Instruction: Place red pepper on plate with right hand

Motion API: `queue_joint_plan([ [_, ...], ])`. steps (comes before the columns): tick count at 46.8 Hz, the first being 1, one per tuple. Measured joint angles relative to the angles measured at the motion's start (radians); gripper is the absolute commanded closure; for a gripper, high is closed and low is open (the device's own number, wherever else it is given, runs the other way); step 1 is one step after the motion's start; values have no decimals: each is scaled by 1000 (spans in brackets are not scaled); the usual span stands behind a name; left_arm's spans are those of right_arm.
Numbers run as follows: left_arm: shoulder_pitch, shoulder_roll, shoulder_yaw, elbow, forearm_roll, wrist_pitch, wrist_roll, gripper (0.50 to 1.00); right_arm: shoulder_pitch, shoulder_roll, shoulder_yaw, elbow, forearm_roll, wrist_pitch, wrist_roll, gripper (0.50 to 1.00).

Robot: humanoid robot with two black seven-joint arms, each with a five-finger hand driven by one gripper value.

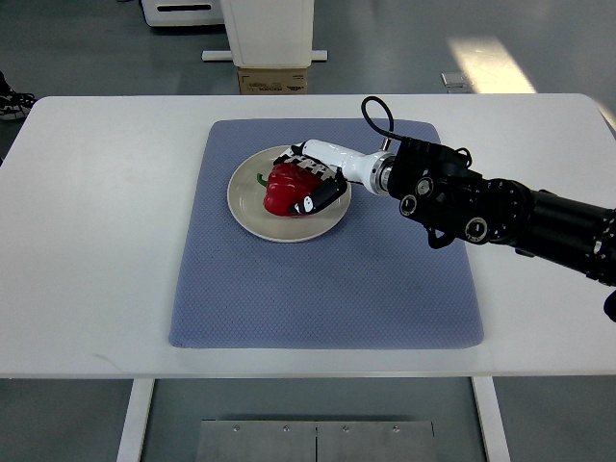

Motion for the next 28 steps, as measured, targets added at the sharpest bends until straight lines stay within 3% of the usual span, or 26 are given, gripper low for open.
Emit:
queue_joint_plan([
  [5,0,0,0,0,0,0,0,500,-2,0,1,0,0,-16,3,547],
  [8,0,0,0,0,0,0,0,500,-6,0,2,0,1,-21,5,517],
  [28,0,0,0,0,-1,0,0,500,-2,0,90,4,4,-23,8,500],
])
